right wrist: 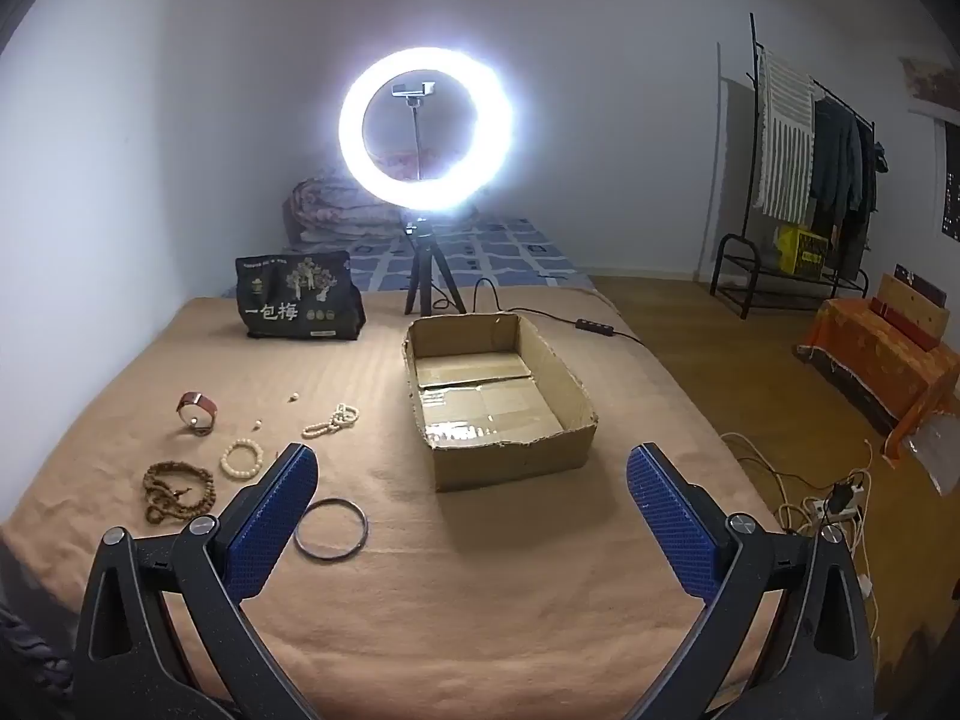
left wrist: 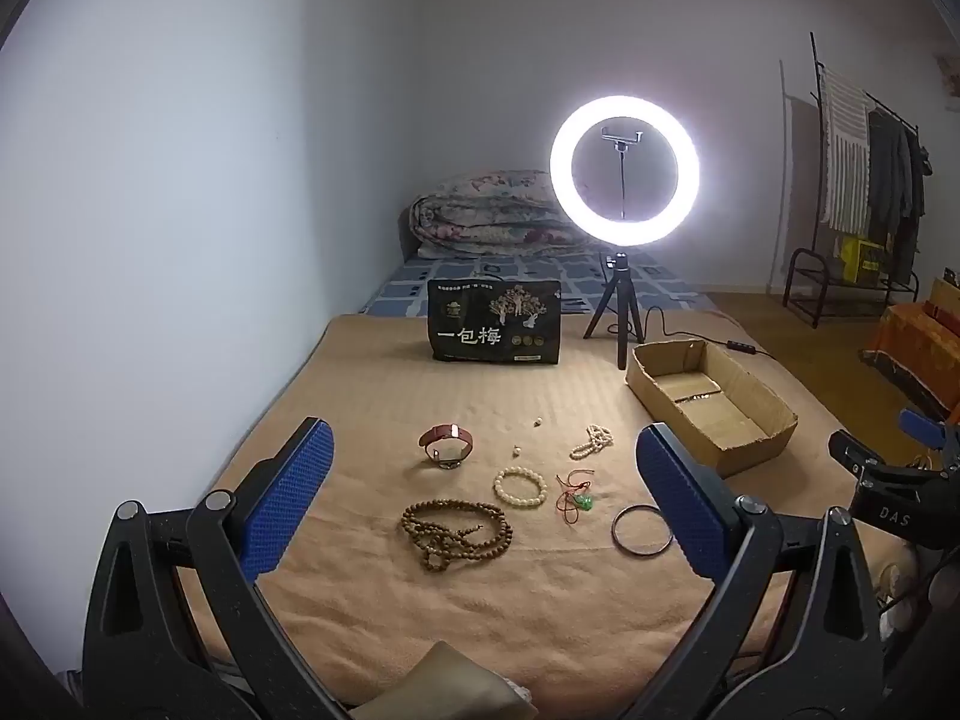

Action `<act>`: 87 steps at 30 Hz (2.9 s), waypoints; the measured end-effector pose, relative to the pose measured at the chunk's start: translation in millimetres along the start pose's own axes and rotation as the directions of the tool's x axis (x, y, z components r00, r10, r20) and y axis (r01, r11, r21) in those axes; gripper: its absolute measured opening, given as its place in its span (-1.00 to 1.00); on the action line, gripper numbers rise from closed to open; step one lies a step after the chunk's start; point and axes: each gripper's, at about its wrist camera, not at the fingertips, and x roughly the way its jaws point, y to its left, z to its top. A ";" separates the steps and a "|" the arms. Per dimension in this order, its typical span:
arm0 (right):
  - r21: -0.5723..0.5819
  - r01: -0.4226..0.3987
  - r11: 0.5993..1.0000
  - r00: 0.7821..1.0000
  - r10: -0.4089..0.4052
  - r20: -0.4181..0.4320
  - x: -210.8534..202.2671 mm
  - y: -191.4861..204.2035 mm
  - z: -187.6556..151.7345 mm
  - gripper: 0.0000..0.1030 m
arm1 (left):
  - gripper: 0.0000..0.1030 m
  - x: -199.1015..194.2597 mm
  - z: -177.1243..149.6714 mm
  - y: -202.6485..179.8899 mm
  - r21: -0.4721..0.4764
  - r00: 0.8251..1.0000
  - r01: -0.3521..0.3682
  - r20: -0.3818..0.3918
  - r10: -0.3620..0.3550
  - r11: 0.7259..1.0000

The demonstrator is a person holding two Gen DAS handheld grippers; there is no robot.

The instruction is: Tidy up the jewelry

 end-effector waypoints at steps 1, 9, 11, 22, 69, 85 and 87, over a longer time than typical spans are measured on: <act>-0.002 -0.003 1.000 1.000 0.003 -0.003 0.6 1.1 -0.4 0.99 | 0.99 0.1 0.1 0.4 -0.001 1.000 0.001 -0.003 -0.001 1.000; -0.007 -0.004 1.000 1.000 0.004 0.009 -9.1 0.6 3.1 0.99 | 0.99 -1.7 -0.8 -3.4 0.023 1.000 -0.008 -0.004 0.008 1.000; 0.000 0.000 1.000 1.000 0.000 0.003 -1.2 -1.1 2.4 0.99 | 0.99 -0.9 0.0 -3.3 0.024 1.000 -0.006 -0.007 0.006 1.000; 0.002 -0.002 1.000 1.000 0.002 0.003 -1.9 -0.4 2.8 0.99 | 0.99 -0.4 -0.2 -6.3 0.019 1.000 -0.004 -0.002 0.004 1.000; -0.003 -0.015 1.000 1.000 0.015 -0.003 1.0 2.1 0.3 0.99 | 0.99 -0.4 2.7 -2.7 0.012 1.000 0.001 -0.001 -0.001 1.000; 0.004 -0.012 1.000 1.000 0.013 -0.011 2.6 0.2 0.3 0.99 | 0.99 6.5 -1.7 -0.5 0.008 1.000 -0.002 -0.027 0.002 1.000; 0.007 -0.010 1.000 1.000 0.010 -0.016 5.1 0.5 1.1 0.99 | 0.99 9.8 -0.8 0.5 0.007 0.999 -0.005 -0.036 0.005 1.000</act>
